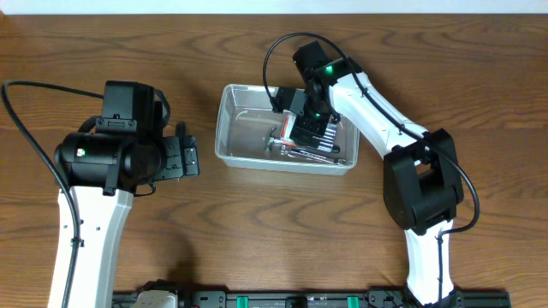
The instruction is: Pack container
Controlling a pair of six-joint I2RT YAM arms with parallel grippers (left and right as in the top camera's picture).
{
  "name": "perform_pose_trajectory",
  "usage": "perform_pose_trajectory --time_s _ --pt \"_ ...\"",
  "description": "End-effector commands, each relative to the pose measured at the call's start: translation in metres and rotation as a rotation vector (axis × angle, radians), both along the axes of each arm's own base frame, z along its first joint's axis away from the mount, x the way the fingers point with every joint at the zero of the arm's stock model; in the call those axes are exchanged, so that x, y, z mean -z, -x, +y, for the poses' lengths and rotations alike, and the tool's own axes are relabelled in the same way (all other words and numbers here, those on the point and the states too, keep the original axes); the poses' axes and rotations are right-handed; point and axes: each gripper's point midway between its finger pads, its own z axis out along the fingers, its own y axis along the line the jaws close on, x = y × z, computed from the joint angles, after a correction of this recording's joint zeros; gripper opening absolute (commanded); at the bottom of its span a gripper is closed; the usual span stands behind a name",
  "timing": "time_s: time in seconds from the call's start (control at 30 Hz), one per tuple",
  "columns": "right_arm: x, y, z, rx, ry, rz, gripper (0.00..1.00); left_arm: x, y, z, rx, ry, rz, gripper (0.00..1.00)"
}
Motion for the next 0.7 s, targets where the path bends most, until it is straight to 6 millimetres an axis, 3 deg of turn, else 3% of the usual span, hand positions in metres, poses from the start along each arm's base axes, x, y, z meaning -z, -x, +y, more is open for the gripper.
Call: perform_pose_trajectory --time_s 0.0,0.17,0.27,0.33,0.43,0.5,0.6,0.67 --pt "-0.005 -0.002 0.0 0.004 -0.016 -0.005 0.99 -0.006 -0.001 0.003 -0.014 -0.007 -0.019 0.98" --pt "-0.01 -0.003 0.0 0.005 -0.021 -0.015 0.99 -0.006 -0.001 0.003 -0.014 -0.007 -0.019 0.98" --pt "-0.038 -0.012 0.003 0.028 -0.048 -0.079 0.99 -0.006 -0.001 0.003 -0.014 -0.007 -0.019 0.98" --pt "-0.077 -0.02 0.006 0.04 -0.083 -0.153 0.99 -0.006 -0.002 0.003 -0.014 -0.007 -0.019 0.98" --pt "-0.16 -0.031 0.003 0.081 -0.151 -0.309 0.99 -0.006 -0.002 0.003 -0.014 -0.007 -0.019 0.98" --pt "-0.219 -0.038 -0.013 0.166 -0.193 -0.436 0.99 -0.006 -0.002 0.003 -0.014 -0.007 -0.019 0.98" --pt "-0.297 -0.049 -0.064 0.372 -0.25 -0.616 0.99 -0.002 -0.01 0.003 -0.014 -0.007 -0.017 0.98" --pt "-0.328 -0.051 -0.108 0.544 -0.298 -0.667 0.99 0.005 -0.02 0.002 -0.01 -0.01 -0.006 0.98"
